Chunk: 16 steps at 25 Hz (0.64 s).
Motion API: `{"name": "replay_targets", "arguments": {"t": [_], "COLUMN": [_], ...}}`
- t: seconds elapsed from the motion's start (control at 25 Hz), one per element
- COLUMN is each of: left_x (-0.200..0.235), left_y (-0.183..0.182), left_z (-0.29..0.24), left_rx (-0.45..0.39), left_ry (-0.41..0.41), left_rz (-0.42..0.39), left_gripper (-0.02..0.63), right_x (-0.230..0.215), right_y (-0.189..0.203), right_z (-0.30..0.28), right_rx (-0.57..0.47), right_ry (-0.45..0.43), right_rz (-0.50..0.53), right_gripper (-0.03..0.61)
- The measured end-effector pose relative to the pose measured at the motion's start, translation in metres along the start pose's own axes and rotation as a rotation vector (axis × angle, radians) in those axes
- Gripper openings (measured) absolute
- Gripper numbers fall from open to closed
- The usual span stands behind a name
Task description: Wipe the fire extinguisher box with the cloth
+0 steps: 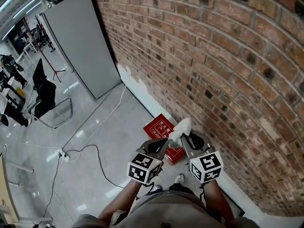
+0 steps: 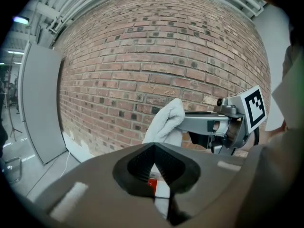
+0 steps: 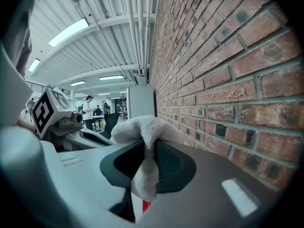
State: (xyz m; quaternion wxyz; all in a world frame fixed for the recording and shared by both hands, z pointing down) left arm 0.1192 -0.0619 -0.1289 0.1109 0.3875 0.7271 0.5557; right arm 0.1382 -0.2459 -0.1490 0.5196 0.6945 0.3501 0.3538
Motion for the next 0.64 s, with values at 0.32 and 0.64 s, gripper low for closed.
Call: {"name": "replay_targets", "arguments": {"t": [0.32, 0.64], "left_x": [-0.0014, -0.0029], "left_y": [-0.0008, -0.0018], "left_z": [0.0019, 0.0002], "left_rx": [-0.008, -0.002], "left_ry": [0.0, 0.004], "left_rz": [0.009, 0.006], "left_gripper": [0.0, 0.0], "right_x": [-0.0027, -0.0067], "right_y": [-0.004, -0.0057], "right_z": [0.0037, 0.0051], "right_rx": [-0.019, -0.022], "right_ry": [0.015, 0.027], "right_rz": [-0.006, -0.016], "right_gripper": [0.091, 0.091]}}
Point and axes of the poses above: the fingertips, and each gripper's own axes: z backward along the fingers, x to its left, y out of its underside, the point moved 10 cm from there along z, backward along the fingers, and after that the axes turned 8 degrees about z, right-handed, at the moved point
